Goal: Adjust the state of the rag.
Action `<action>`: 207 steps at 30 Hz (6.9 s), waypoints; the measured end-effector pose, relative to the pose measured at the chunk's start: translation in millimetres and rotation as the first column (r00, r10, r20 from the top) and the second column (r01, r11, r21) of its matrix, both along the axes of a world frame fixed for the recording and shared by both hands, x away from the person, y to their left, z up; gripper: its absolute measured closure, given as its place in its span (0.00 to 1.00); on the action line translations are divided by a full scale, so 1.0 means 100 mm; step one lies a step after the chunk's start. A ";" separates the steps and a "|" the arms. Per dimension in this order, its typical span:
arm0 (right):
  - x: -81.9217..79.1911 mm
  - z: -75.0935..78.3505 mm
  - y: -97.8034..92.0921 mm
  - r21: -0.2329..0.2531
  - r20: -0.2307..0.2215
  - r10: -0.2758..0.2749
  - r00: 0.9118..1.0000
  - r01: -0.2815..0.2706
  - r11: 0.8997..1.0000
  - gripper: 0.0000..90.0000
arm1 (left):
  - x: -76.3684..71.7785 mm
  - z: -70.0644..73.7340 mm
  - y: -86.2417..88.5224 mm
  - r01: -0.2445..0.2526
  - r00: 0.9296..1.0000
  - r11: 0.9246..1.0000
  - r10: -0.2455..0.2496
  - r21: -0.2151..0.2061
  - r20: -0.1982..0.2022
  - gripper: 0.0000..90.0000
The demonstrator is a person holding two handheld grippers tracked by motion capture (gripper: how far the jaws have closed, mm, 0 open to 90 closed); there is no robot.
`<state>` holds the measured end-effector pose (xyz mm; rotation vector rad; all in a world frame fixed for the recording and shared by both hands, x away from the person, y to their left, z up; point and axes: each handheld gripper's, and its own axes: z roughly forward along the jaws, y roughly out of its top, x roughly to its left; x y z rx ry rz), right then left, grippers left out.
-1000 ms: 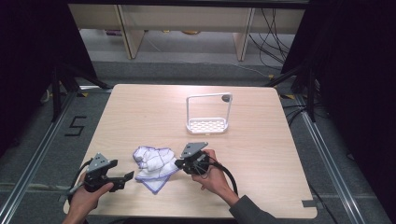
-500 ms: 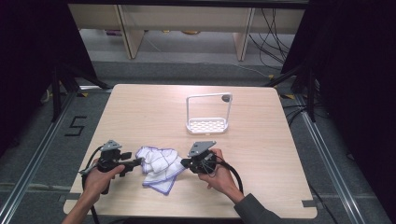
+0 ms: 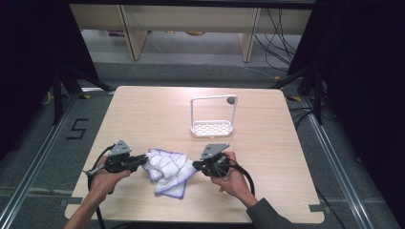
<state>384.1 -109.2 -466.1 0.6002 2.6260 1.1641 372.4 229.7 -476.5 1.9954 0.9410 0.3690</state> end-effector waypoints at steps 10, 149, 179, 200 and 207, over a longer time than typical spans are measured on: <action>-0.05 0.23 -0.80 0.025 0.031 -0.113 0.993 0.112 0.993 0.98 | -0.04 0.35 -0.30 0.118 0.992 0.993 -0.118 0.017 0.047 0.93; -0.88 -0.01 -1.57 -0.093 -0.092 -0.359 0.929 0.351 0.932 0.63 | -0.35 -0.01 -0.78 0.221 0.975 0.973 -0.220 -0.068 0.015 0.61; 0.22 -0.02 -1.50 0.033 -0.083 -0.468 0.880 0.471 0.881 0.51 | 0.39 -0.11 -0.70 0.048 0.998 0.999 -0.047 0.012 -0.031 0.41; 0.76 0.04 -1.46 -0.022 -0.080 -0.504 0.860 0.504 0.863 0.48 | 0.83 -0.14 -0.96 0.025 0.998 0.999 -0.023 0.038 -0.058 0.38; 0.88 -0.05 -1.43 -0.042 -0.099 -0.514 0.852 0.513 0.858 0.48 | 0.92 -0.14 -1.13 0.052 0.997 0.997 -0.049 0.062 -0.061 0.40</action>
